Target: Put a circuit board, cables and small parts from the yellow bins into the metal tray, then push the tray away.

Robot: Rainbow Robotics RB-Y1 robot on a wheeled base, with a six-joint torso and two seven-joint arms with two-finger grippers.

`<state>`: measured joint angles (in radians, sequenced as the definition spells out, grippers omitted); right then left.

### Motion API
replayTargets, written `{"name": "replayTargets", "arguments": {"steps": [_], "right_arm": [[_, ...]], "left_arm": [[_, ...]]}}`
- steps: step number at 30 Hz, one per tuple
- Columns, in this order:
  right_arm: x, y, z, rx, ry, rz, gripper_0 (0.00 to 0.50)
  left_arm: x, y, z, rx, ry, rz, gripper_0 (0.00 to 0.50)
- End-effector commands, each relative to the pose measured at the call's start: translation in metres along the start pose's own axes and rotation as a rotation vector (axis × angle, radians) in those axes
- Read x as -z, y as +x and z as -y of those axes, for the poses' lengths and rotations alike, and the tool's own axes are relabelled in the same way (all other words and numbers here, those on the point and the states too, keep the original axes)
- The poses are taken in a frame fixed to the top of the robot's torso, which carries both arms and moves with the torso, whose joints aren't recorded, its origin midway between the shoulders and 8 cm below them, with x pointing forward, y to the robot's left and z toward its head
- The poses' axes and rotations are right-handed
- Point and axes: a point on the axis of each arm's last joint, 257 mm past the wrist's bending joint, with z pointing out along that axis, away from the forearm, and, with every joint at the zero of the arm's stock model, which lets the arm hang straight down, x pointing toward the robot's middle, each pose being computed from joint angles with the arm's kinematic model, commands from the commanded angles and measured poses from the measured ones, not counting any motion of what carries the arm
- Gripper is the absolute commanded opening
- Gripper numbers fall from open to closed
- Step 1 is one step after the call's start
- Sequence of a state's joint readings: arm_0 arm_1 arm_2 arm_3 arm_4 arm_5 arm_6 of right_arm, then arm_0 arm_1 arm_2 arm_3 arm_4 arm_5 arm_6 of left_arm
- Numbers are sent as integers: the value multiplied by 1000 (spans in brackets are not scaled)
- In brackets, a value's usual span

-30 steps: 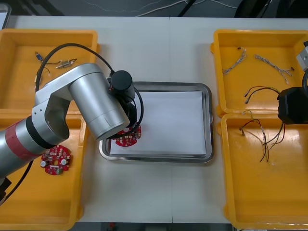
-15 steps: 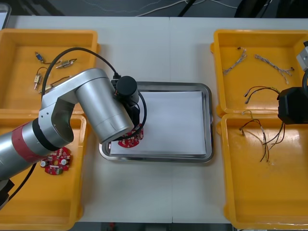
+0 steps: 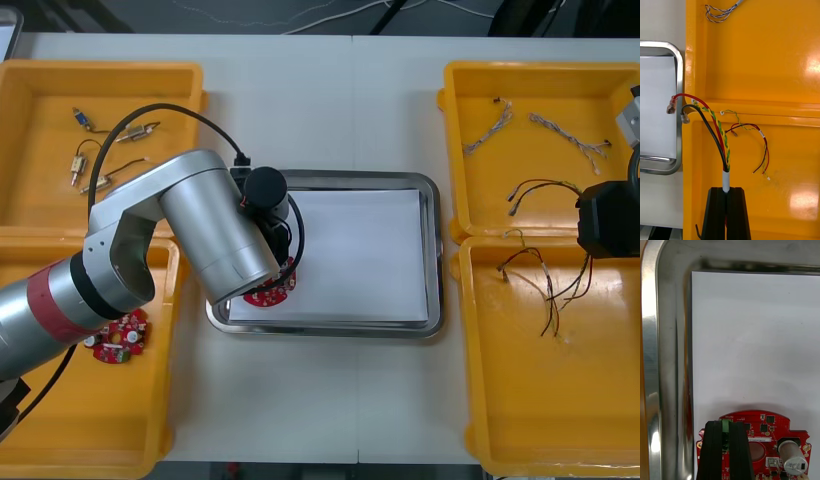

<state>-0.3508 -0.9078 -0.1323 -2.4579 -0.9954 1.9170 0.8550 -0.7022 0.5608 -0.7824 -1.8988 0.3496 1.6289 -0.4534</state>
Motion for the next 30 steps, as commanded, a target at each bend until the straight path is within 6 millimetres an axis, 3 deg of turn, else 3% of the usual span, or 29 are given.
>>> {"name": "replayTargets", "arguments": {"steps": [1, 2, 6, 7, 9, 11, 18, 30], "right_arm": [[7, -9, 7, 40, 34, 20, 0], [7, -9, 7, 40, 34, 20, 0], [7, -9, 7, 40, 34, 20, 0], [7, -9, 7, 40, 34, 20, 0], [7, -9, 7, 40, 34, 20, 0], [7, -9, 7, 40, 34, 20, 0], [7, -9, 7, 40, 34, 20, 0], [7, -9, 7, 40, 34, 20, 0]], "left_arm": [[-1, 9, 13, 3, 22, 6, 0], [-1, 9, 13, 4, 24, 7, 0], [-1, 8, 12, 9, 20, 10, 282], [-1, 7, 13, 12, 22, 12, 414], [0, 7, 13, 13, 23, 12, 474], [1, 6, 12, 19, 22, 14, 500], [16, -2, 11, 44, 51, 7, 500], [69, -19, -13, 79, 57, -15, 500]]}}
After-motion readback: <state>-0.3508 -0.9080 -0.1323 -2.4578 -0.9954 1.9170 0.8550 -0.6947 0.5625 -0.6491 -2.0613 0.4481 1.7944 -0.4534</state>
